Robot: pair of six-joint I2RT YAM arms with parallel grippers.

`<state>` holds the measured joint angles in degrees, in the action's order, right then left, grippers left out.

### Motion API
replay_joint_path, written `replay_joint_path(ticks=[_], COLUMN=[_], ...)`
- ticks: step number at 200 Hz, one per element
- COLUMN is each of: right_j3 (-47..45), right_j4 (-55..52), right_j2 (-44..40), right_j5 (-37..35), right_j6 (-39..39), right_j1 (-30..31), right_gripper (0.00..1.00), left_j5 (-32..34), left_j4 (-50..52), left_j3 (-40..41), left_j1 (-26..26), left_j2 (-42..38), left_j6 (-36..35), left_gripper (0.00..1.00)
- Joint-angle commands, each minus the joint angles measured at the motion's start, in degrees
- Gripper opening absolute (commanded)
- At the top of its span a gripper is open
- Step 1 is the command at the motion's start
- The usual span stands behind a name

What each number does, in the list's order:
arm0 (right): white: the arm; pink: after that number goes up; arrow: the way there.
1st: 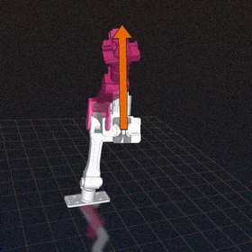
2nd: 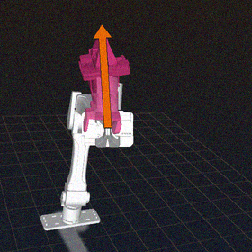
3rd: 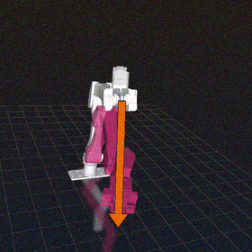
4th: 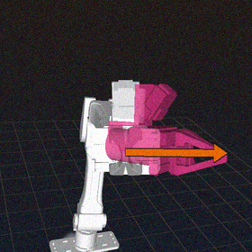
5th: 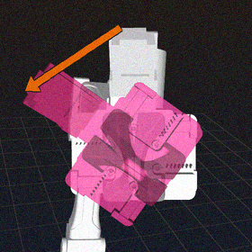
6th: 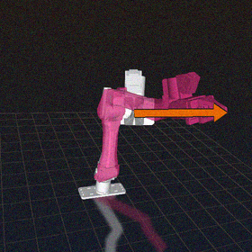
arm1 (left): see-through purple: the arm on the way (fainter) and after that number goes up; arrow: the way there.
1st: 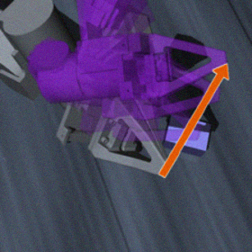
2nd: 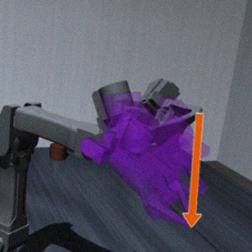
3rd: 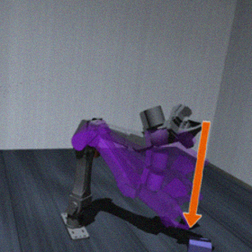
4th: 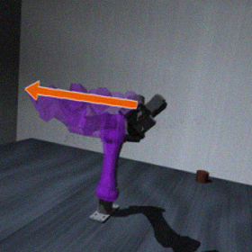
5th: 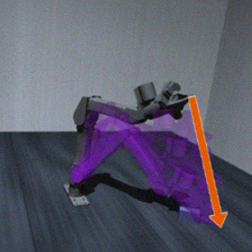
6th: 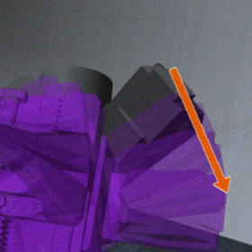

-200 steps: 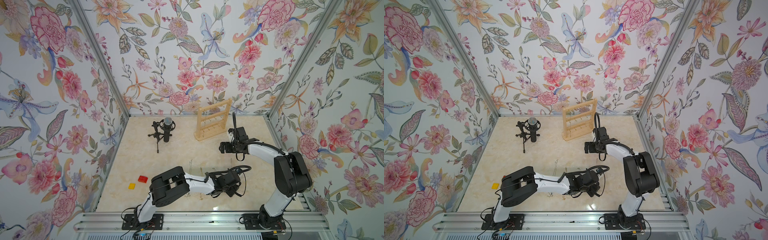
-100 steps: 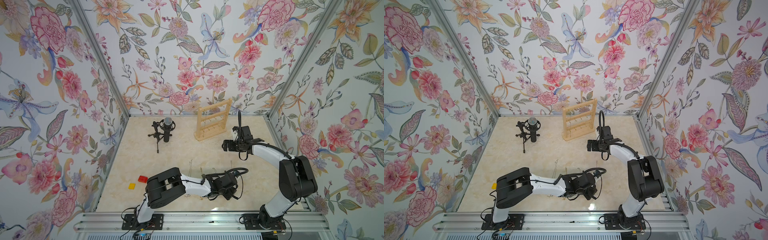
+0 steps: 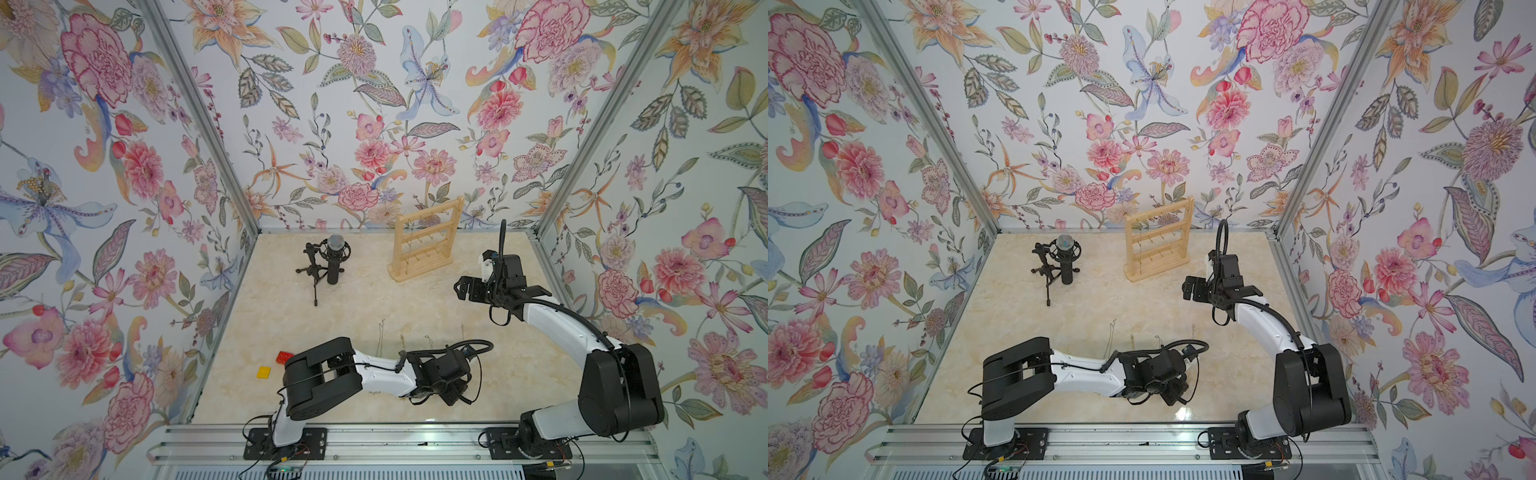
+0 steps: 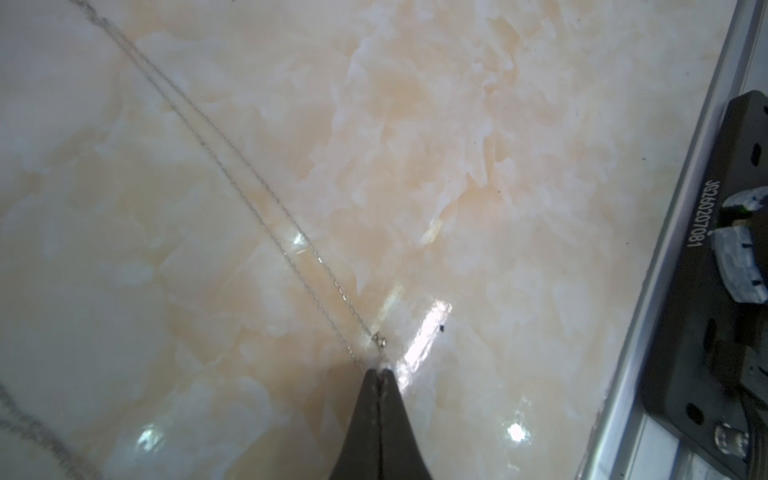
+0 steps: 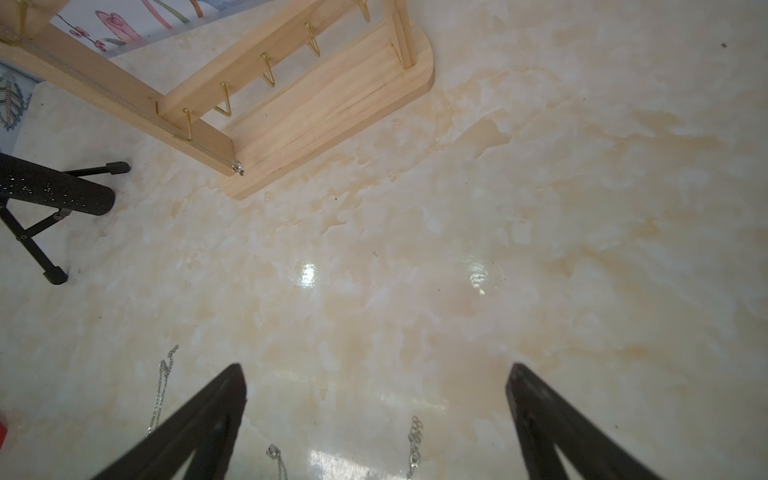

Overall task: Take the necklace off the jewelry display stand
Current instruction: Place the necklace at the center of the board.

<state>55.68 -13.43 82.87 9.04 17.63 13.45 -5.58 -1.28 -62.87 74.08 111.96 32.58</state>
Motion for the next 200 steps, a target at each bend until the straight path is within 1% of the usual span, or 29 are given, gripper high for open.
replay_joint_path(ticks=[1,23,34,60,91,118,155,179,192,200], right_j3=[-1.26,-1.8,-2.0,-2.63,-3.59,-4.74,-6.22,-7.64,-8.79,-10.16], right_j4=[1.21,1.22,1.25,1.26,1.22,1.28,1.7,2.76,4.14,6.23], right_j2=[-2.54,-3.74,-4.14,-4.91,-6.76,-8.92,-11.32,-13.43,-14.83,-16.13], right_j5=[0.67,0.85,1.1,1.56,2.29,2.48,3.37,4.21,5.76,7.94], right_j6=[1.31,1.68,1.86,1.97,2.13,2.15,2.57,3.58,4.22,4.97], right_j1=[-0.26,-0.38,-0.36,-0.36,-0.36,-0.49,-1.27,-2.15,-2.76,-3.26], right_gripper=[1.0,1.0,1.0,1.0,1.0,1.0,1.0,1.0,1.0,1.0], left_j5=[-0.45,2.09,3.33,6.32,9.86,12.1,14.96,16.22,17.25,18.1], left_j4=[13.85,13.17,12.48,11.15,10.88,10.09,8.65,5.41,3.63,2.73], left_j3=[3.28,3.91,4.32,3.97,1.48,-0.69,-2.02,-0.29,0.67,1.19], left_j1=[2.19,2.8,2.86,2.8,2.8,2.78,2.84,2.8,2.79,2.77], left_j2=[3.01,1.53,0.71,-0.93,-1.66,-2.83,-5.33,-8.98,-11.5,-13.13], left_j6=[0.22,0.84,1.37,1.79,1.06,-0.08,-1.55,-1.89,-2.23,-2.62], left_gripper=[0.0,0.02,0.08,0.18,0.23,0.31,0.36,0.44,0.52,0.57])
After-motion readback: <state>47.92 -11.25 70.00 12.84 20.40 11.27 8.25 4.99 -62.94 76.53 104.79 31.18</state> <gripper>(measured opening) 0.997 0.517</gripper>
